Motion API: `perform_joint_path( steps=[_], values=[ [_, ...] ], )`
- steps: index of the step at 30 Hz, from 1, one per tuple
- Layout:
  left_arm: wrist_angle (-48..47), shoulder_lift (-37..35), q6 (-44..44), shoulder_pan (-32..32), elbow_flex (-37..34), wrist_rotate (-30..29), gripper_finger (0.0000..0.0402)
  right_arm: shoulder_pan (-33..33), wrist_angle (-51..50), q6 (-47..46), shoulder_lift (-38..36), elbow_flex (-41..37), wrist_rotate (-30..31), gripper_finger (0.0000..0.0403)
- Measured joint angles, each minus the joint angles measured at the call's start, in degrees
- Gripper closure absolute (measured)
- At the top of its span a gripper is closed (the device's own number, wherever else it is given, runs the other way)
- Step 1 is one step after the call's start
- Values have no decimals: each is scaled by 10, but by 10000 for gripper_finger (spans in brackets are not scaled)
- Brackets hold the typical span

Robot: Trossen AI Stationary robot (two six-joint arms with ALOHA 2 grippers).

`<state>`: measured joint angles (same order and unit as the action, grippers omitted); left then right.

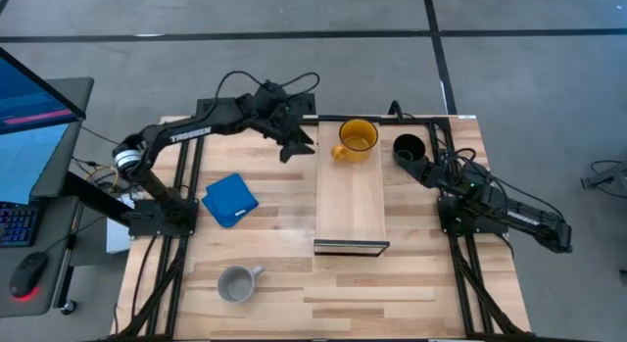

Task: Stack small to large cups/mugs on shelf
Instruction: Put the yellow mug on the shelf

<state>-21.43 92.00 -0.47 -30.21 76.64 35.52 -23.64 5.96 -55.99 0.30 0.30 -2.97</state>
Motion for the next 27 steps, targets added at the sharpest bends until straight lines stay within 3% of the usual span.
perform_joint_path(
  steps=[11,19,27],
  values=[
    [95,6,15,109,0,-48,211,0,-2,0,0,0,0,369],
    [186,53,-33,126,0,-88,211,0,-16,0,0,0,0,369],
    [193,60,-49,126,0,-107,211,0,-14,0,1,0,0,369]
  ],
)
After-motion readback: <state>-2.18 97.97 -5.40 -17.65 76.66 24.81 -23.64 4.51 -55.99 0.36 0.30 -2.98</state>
